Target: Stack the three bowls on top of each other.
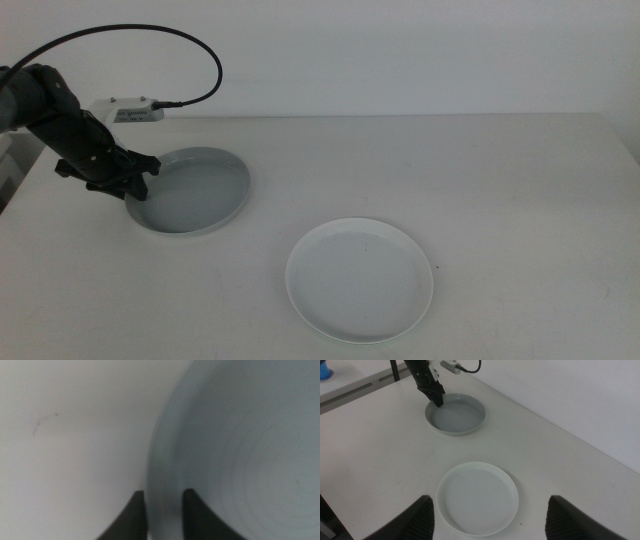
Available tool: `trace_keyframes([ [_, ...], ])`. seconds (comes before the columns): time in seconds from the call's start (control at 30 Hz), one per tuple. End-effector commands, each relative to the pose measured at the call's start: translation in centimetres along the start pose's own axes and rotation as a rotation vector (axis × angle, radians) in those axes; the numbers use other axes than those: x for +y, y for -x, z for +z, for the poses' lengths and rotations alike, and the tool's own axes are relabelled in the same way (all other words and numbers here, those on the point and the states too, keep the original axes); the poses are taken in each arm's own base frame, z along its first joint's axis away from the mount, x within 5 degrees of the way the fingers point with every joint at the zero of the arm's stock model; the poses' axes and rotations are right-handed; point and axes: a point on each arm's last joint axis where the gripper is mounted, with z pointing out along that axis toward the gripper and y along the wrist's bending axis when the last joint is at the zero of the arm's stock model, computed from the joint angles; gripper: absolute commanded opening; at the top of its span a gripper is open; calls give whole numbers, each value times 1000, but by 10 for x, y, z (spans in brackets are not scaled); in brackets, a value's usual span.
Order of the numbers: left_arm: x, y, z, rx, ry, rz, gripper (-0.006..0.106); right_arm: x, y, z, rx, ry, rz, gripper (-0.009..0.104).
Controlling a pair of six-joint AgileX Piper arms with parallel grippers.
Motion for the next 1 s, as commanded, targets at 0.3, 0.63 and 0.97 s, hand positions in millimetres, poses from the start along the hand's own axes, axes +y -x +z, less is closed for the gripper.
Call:
trace_keyframes([
  [0.3, -17, 20, -82, -161, -5, -15, 0, -2, 11, -3, -82, -21, -10, 56],
  [0.63, -65, -6, -153, -237, -123, -14, 0, -2, 11, -3, -82, -21, -10, 56],
  [0.97, -157, -36, -145, -154, -259, 140, 0, -2, 11, -3, -82, -21, -10, 56],
])
